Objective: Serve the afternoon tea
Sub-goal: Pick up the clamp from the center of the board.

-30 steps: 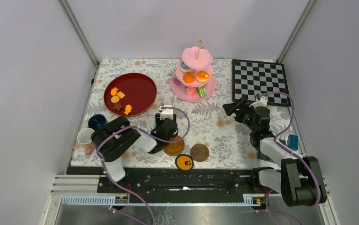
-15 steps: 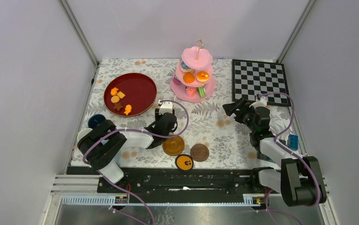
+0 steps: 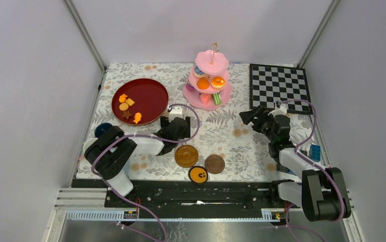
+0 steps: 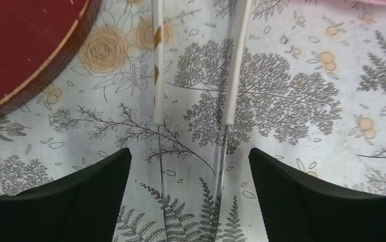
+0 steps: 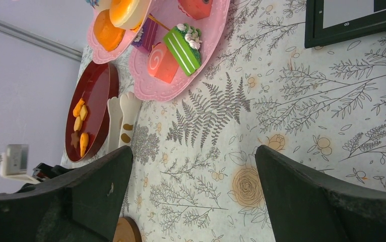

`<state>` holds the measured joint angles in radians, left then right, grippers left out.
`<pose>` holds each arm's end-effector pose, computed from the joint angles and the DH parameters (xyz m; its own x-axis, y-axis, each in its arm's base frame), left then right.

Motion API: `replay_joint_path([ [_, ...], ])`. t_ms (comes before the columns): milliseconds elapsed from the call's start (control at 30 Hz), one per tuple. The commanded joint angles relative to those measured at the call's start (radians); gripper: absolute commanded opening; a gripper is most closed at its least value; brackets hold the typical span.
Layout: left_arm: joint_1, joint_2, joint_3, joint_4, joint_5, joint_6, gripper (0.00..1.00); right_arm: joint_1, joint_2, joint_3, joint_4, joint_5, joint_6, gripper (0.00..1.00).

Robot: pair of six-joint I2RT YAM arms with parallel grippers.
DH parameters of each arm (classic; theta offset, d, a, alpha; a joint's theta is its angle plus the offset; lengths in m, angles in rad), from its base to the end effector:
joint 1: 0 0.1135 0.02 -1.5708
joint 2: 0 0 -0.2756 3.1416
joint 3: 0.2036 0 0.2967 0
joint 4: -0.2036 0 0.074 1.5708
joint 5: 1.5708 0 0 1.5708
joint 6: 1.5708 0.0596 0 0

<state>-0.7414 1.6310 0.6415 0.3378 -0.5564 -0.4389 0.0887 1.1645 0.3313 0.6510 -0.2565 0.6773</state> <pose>0.2760 -0.2100 0.1031 -0.5170 -0.0158 -0.8558 0.0487 0.9977 -0.0479 0.2779 0.0399 0.1681 -0.3501 0.5775 -0.7376 -0.1473 0.7436 0.6521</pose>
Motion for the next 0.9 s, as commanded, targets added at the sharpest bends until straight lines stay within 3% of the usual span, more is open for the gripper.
replay_joint_path([
  [0, 0.013, 0.057, -0.002, 0.063, 0.042, -0.009, 0.86, -0.006, 0.012, -0.002, 0.065, -0.02, 0.003, 0.98],
  [400, 0.006, 0.16, -0.108, 0.349, -0.053, 0.037, 0.49, -0.006, 0.017, -0.001, 0.065, -0.022, 0.002, 0.98],
  [633, 0.006, 0.02, -0.102, 0.24, -0.065, 0.056, 0.44, -0.006, 0.027, 0.0, 0.068, -0.022, 0.007, 0.98],
  [867, 0.026, -0.13, 0.015, -0.065, 0.039, 0.014, 0.43, -0.005, 0.021, 0.0, 0.068, -0.022, 0.006, 0.98],
])
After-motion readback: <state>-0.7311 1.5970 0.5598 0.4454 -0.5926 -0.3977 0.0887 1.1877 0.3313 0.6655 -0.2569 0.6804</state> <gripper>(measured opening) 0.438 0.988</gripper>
